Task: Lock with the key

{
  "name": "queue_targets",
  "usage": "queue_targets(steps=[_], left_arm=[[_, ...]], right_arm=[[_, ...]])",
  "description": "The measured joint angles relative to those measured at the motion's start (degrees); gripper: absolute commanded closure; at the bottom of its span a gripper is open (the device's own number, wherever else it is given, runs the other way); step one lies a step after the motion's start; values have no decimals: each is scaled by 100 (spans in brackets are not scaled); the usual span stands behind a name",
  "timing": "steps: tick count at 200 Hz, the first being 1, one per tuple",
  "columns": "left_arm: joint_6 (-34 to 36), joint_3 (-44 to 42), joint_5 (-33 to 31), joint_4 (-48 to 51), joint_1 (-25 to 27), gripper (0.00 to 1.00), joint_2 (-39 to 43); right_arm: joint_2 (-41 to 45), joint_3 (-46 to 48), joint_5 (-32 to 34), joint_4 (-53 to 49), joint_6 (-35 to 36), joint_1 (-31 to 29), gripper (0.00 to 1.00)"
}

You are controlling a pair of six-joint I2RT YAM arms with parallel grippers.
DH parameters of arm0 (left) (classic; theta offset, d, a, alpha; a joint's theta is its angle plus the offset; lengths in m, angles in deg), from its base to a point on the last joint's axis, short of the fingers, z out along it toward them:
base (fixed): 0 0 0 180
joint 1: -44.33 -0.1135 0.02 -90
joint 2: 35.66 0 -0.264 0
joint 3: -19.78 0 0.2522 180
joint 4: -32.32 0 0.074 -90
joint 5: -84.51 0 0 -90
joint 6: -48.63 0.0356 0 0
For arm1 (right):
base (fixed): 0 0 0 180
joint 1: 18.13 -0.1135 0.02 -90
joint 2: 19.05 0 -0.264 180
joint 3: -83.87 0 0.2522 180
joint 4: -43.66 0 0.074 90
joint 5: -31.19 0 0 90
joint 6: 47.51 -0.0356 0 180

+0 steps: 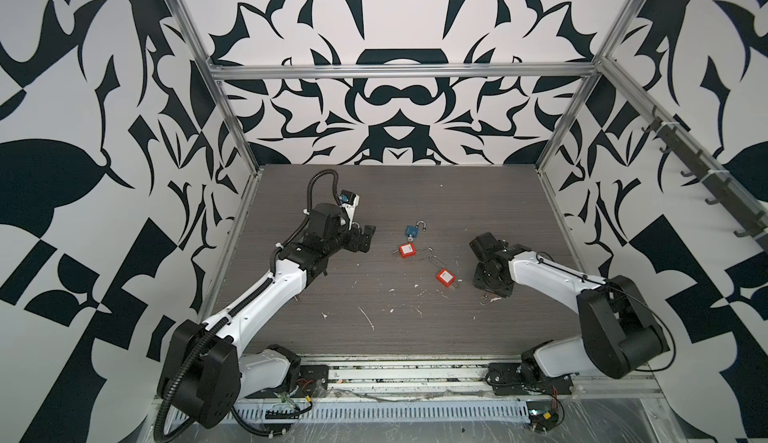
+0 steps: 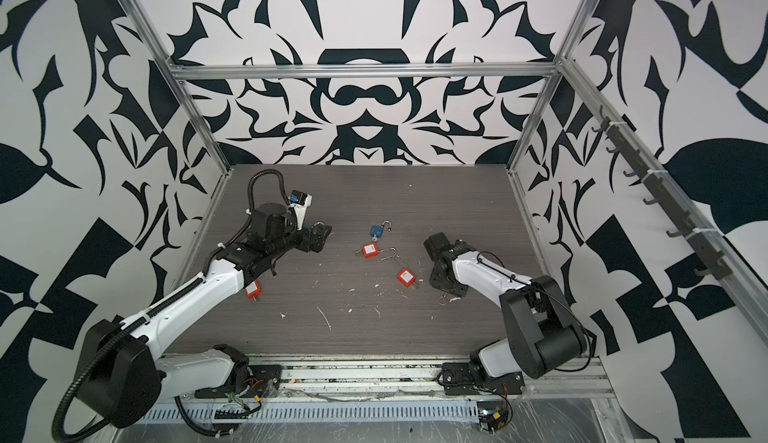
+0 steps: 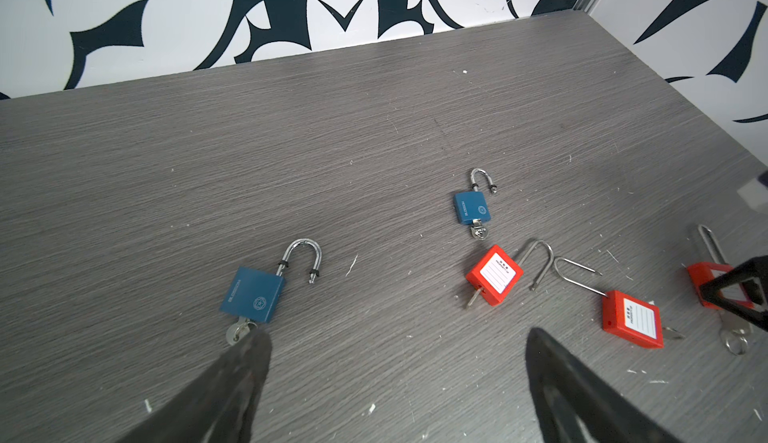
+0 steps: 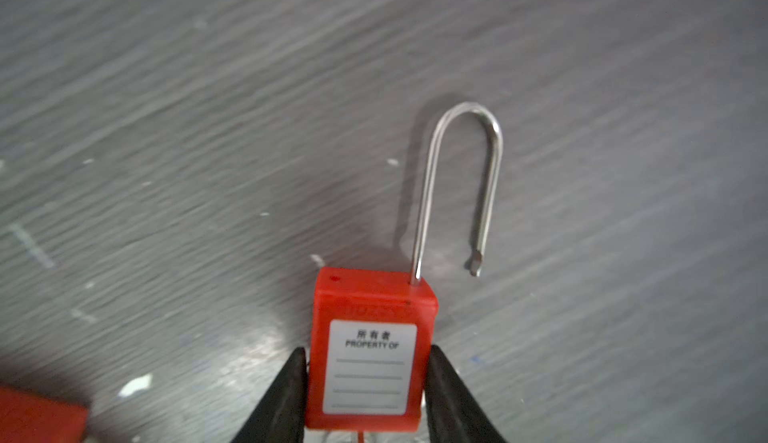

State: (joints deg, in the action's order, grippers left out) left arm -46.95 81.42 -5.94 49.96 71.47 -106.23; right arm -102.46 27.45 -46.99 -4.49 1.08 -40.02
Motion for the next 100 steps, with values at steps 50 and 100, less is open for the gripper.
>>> queue_targets(steps=[50, 100], left_arm=[[-2, 181, 76, 28, 44, 3, -118], [-26, 332, 162, 22, 136, 3, -210]], right_arm=[[-11, -87, -22, 11, 931, -66, 37], [330, 356, -24, 116, 514, -70, 38]])
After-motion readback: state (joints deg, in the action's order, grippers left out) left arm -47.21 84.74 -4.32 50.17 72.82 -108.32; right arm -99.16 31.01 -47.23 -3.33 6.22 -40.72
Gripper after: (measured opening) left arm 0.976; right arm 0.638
